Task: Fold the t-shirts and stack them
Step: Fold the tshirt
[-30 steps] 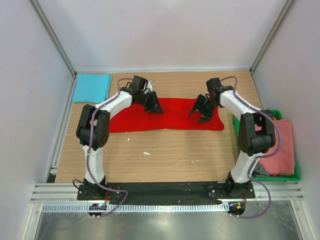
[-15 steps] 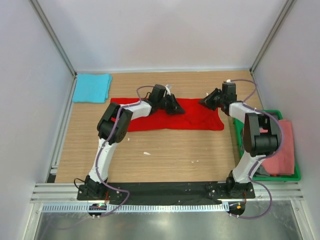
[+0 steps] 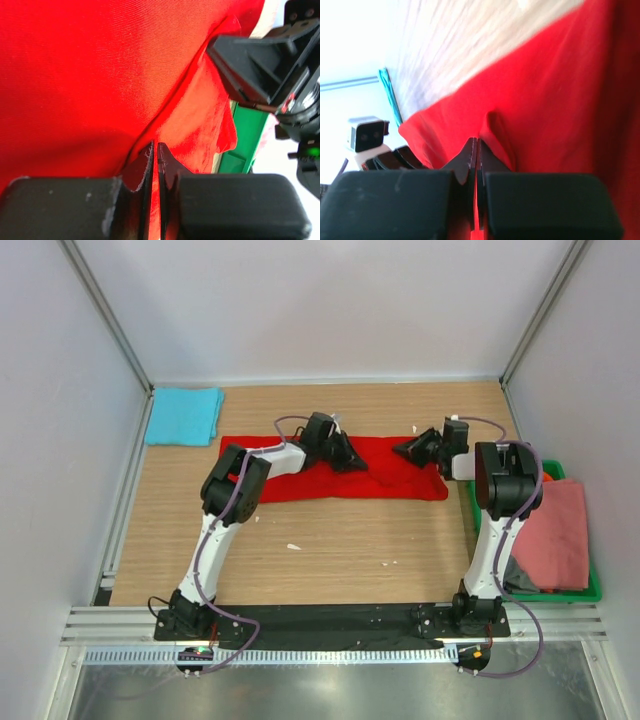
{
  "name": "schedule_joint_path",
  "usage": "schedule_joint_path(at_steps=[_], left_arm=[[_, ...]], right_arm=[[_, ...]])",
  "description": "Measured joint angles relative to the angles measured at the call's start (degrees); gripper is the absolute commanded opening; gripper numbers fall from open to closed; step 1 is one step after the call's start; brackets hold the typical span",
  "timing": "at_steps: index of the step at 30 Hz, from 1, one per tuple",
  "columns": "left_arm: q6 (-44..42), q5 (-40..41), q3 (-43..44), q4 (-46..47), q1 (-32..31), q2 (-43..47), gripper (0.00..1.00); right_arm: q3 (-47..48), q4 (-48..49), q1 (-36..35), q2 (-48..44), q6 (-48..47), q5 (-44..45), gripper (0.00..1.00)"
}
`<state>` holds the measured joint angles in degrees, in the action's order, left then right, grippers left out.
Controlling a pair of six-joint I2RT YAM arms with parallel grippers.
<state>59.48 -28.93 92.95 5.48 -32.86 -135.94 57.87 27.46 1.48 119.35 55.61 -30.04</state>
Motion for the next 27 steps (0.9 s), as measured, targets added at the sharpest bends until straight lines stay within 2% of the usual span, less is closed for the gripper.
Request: schedule_joint_path(at_steps=[5,11,15,20,27], left_arm=[[-2.6,-0.1,1.3,-2.2,-0.1,0.0,0.14],[-5.1,0.0,5.1,-9.0,-0.9,1.1,0.18],[-5.2,-0.1,7.1,-10.9,-2.0,2.6,0.17],[-3.7,-1.4,8.0,-9.2,-4.6,3.5,0.15],[-2.2,-2.9,-0.6,-6.5,-7.9,3.3,0.13]], right_arm=[[5.1,-3.2,1.7,2.2,-2.2,-0.9,0.02],[11.5,-16.2,2.2,1.2,-8.3,1.2,0.05],[12.4,-24.2,2.3,-3.5,-10.5,2.3,0.06],[6.0,-26.1,2.3,-14.1,-9.8,2.0,0.05],[-5.6,-27.8,2.3,-21.4,-10.5,0.5,0.04]])
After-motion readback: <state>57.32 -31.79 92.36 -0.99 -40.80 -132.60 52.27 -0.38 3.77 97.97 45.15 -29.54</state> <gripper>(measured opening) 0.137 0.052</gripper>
